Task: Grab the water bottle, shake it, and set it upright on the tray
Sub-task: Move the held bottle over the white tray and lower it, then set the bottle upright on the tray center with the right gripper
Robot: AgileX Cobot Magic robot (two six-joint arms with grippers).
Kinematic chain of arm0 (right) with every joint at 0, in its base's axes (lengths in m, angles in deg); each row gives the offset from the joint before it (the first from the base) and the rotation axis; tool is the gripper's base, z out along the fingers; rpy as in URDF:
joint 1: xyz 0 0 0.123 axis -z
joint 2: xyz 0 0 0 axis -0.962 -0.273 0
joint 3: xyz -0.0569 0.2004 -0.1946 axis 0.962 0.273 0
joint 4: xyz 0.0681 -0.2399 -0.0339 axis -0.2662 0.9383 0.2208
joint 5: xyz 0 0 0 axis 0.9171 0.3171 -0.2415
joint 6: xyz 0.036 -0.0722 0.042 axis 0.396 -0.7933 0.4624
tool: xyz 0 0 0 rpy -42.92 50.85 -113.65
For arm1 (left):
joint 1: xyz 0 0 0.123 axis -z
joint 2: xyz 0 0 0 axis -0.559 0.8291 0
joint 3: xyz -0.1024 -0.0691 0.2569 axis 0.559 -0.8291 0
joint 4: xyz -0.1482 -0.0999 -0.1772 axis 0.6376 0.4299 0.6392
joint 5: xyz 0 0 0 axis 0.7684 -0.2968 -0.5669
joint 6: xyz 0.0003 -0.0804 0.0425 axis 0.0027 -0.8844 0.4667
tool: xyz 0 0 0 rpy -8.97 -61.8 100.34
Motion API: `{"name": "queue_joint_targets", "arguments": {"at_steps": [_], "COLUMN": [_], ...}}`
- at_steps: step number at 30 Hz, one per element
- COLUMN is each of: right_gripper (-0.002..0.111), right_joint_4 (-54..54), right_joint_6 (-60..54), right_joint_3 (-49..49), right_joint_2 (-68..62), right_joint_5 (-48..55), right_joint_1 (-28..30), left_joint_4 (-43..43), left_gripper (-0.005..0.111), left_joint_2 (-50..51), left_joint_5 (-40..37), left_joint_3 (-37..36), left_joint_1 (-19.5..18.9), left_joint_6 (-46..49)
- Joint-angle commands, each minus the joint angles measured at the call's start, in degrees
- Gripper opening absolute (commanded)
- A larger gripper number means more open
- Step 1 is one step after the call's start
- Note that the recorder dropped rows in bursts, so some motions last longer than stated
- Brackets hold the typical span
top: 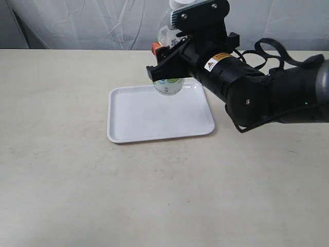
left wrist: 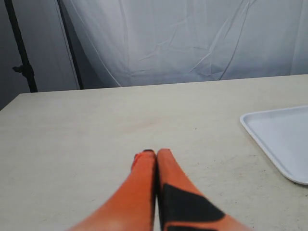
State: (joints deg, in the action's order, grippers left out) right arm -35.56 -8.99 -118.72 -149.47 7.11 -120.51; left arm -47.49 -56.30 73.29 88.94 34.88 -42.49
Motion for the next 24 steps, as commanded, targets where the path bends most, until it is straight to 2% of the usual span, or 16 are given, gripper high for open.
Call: {"name": "queue_joint_targets", "arguments": {"at_steps": [1, 10, 22, 24], "right_gripper": [-0.001, -0.001, -0.001, 0.005], "right_joint_4": [6.2, 7.3, 5.6, 5.6], "right_joint_6": [4.3, 5.3, 6.8, 6.8], "right_joint_3": [-3.0, -10.9, -11.6, -11.6], "right_joint_2": [-6.1, -15.4, -16.9, -16.9], "right_joint_5": [-3.6, -3.2, 0.7, 1.7], "right_joint_1": [1.7, 1.7, 1.7, 1.7], "left_joint_4": [0.0, 0.0, 0.0, 0.0], "left_gripper": [0.000, 0.000, 0.000, 0.000], "left_joint_2": [-0.2, -0.2, -0.2, -0.2], "left_joint_5": [0.5, 0.5, 0.5, 0.5], "left_joint_3": [-0.2, -0.2, -0.2, -0.2], "left_joint_1": [0.3, 0.3, 0.3, 0.3], "left_joint_6": [-0.2, -0.2, -0.2, -0.2]}}
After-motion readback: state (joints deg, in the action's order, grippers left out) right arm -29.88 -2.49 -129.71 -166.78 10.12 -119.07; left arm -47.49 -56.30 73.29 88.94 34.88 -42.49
